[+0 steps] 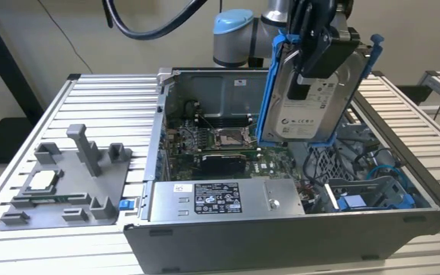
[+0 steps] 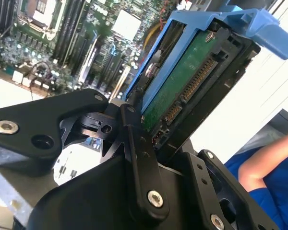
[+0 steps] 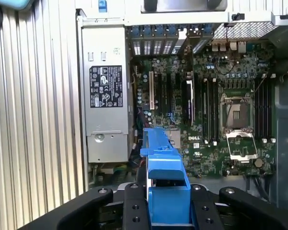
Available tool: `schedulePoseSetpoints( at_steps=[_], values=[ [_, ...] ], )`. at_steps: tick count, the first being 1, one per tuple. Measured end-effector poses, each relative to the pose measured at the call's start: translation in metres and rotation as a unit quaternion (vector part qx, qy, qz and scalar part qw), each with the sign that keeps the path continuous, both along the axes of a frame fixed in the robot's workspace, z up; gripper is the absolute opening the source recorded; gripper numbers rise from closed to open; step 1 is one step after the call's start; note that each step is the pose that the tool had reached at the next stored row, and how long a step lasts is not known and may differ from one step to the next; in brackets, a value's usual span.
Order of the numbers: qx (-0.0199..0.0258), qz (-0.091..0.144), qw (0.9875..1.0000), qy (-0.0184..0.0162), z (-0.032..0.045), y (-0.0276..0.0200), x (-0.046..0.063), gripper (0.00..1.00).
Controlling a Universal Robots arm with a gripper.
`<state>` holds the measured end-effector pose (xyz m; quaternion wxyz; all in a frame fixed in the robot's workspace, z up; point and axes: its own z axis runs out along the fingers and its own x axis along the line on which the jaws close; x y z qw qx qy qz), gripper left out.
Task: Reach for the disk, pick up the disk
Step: 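Pick up the disk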
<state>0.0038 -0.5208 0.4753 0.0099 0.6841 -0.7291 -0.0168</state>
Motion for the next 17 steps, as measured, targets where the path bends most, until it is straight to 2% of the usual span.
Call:
schedulePoseSetpoints(
  at_steps=[14, 17],
  values=[
    [0.0000, -0.003, 1.0000, 0.0014, 0.0000, -0.0378, 0.002, 0.00],
    [0.0000, -0.004, 1.0000, 0.0017, 0.0000, -0.0443, 0.003, 0.00]
  ],
)
